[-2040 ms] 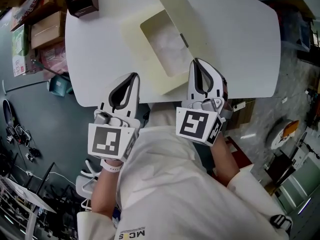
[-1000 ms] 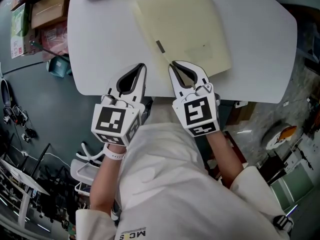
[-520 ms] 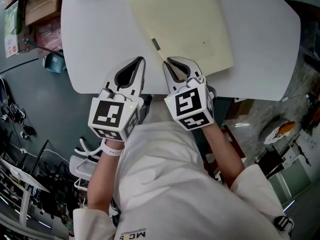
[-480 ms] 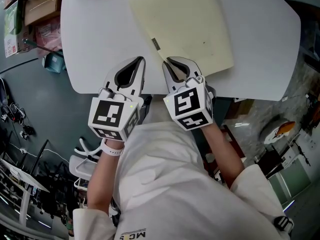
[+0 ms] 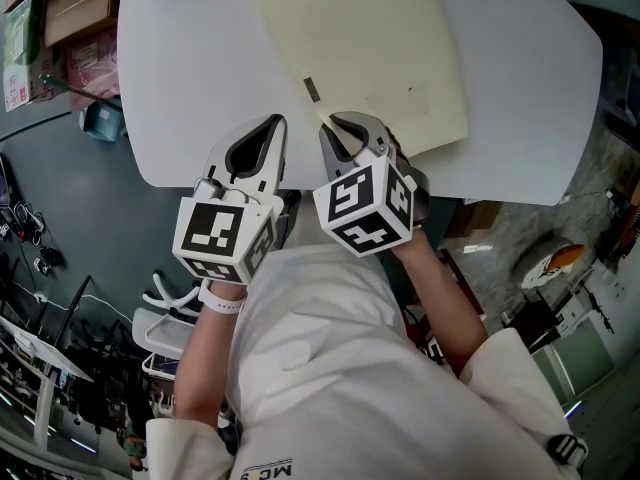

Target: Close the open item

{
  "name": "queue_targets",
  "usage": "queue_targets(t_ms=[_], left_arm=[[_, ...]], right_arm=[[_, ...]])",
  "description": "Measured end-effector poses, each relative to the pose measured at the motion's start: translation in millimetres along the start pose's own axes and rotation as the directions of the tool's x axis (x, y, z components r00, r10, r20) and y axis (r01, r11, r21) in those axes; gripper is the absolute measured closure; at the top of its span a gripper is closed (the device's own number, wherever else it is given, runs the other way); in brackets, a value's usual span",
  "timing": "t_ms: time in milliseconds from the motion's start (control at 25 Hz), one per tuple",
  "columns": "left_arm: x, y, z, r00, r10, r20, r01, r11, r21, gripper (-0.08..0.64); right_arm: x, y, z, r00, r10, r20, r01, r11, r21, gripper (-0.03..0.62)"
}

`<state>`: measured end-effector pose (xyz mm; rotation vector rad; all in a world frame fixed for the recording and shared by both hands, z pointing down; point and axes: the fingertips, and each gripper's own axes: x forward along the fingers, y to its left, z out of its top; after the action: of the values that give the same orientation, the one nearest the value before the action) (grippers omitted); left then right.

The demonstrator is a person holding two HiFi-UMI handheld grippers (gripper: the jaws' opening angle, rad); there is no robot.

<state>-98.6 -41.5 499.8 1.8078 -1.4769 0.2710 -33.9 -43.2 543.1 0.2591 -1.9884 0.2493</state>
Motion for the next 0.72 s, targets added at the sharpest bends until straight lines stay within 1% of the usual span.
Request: queue_targets(t_ms=[120, 240, 280, 320, 440, 600, 720], left_arm=[[-2, -1, 0, 1.000, 0.001, 0.006, -0.001, 1.000, 0.000, 0.534], [-7, 1, -1, 1.000, 0.001, 0.004, -0.001, 1.000, 0.006, 0.534], [-9, 2, -1, 1.000, 0.004, 0.004, -0.004, 1.000, 0.006, 0.534], [-10, 3, 0, 1.000, 0.008, 0.007, -0.008, 1.000, 0.007, 0.534], [-14, 4, 8, 1.000, 0.018, 0.025, -0.018, 1.000, 0.013, 0.534], [-25, 5, 14, 0.999, 0.029, 0.039, -0.030, 0.999, 0.021, 0.534], [-34, 2, 20, 0.998, 0.036, 0.052, -0.037, 0.999, 0.033, 0.534]], right_arm=[[-3, -1, 1, 1.000, -0.016, 0.012, 0.016, 1.000, 0.003, 0.526], [-2, 5, 3, 0.998, -0.049, 0.047, 0.049, 0.999, 0.017, 0.490], [-2, 7, 3, 0.997, -0.056, 0.054, 0.055, 0.998, 0.020, 0.469], [-1, 8, 3, 0.996, -0.060, 0.060, 0.059, 0.998, 0.025, 0.501], [-2, 1, 4, 0.994, -0.071, 0.078, 0.069, 0.997, 0.032, 0.513], [-7, 2, 6, 0.993, -0.079, 0.082, 0.077, 0.997, 0.018, 0.514], [-17, 3, 10, 0.990, -0.083, 0.110, 0.081, 0.996, 0.028, 0.514]])
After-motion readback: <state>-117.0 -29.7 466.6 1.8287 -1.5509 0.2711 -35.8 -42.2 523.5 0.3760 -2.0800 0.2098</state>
